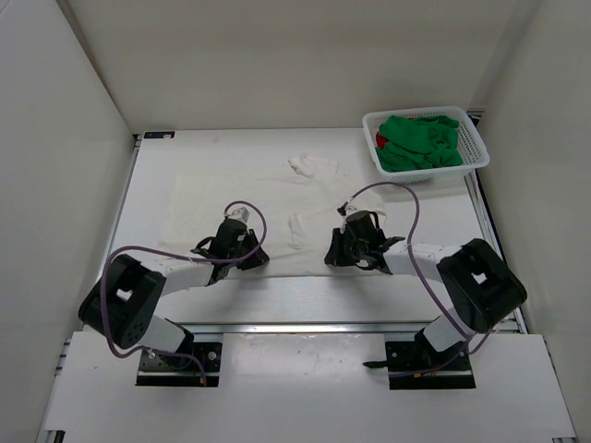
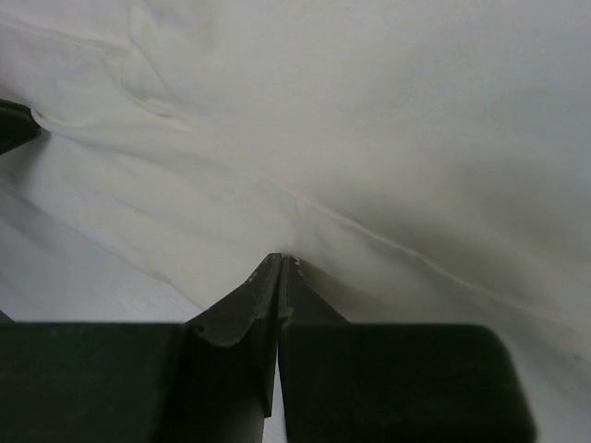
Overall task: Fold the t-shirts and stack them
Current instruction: Grap the side of the flattened tshirt furthest away from the robot with both arms
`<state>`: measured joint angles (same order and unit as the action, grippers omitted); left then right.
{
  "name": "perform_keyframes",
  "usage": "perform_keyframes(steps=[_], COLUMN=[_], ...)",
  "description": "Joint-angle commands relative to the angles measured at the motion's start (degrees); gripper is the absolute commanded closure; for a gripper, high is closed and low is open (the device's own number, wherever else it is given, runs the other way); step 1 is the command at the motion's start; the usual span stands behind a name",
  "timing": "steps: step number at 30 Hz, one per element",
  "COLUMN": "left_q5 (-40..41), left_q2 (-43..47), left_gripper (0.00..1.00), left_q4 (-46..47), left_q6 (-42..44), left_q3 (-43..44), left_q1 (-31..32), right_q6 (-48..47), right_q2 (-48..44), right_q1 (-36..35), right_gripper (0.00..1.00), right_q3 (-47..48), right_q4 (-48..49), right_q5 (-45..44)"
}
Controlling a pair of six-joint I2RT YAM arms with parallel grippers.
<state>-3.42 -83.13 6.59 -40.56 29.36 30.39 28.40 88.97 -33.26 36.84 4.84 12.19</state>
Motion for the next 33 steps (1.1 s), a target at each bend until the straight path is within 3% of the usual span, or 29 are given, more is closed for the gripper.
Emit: perform_keyframes(steps=[1, 7, 9, 13, 15, 19, 22, 25, 29, 33], left_q5=[-0.88, -1.94, -2.64, -2.29, -2.02, -9.65, -11.17, -9.95, -7.65, -6.6], left_q2=[3.58, 16.58, 19.14, 21.61, 20.12, 11.09, 6.07, 3.95, -0.79, -4.84], left_gripper=[0.72, 0.7, 0.68, 0.64, 0.62, 0.63, 0.63, 0.63, 0.63, 0.63], left_q4=[-3.17, -4.74, -6.58, -13.87, -14.68, -12.75, -12.48, -12.3, -14.76, -15.55], left_q6=[-1.36, -6.11, -5.16, 0.55, 3.19, 2.59, 2.59, 2.41, 4.17, 4.26], left_q3=[-8.51, -17.49, -16.19, -2.78, 4.01, 13.24, 17.3, 19.41, 24.15, 27.66], left_q1=[1.77, 1.52, -0.84, -6.91, -10.33, -21.14, -24.76, -27.13, -29.68, -31.96], right_q6=[-1.07, 2.1, 1.48, -1.15, -1.51, -7.2, -9.41, -12.13, -16.44, -16.63], right_q2=[-3.44, -10.65, -11.8, -14.09, -11.72, 3.27, 14.09, 24.74, 38.79, 43.92], right_q1=[-2.51, -5.42, -3.76, 1.95, 3.89, 8.2, 10.92, 13.91, 14.27, 15.32], right_gripper=[1.0, 1.0, 0.93, 0.8, 0.8, 0.98, 1.0, 0.92, 0.83, 0.8], right_q3=[-5.28, -10.03, -6.54, 4.52, 10.06, 27.09, 38.88, 51.61, 71.74, 79.08], right_q4=[-4.4, -8.44, -9.93, -11.34, -10.64, -10.9, -10.73, -14.23, -26.34, -31.91], right_q5=[-3.57, -0.42, 1.34, 3.72, 2.94, 3.2, 0.04, -1.98, -7.07, -11.12])
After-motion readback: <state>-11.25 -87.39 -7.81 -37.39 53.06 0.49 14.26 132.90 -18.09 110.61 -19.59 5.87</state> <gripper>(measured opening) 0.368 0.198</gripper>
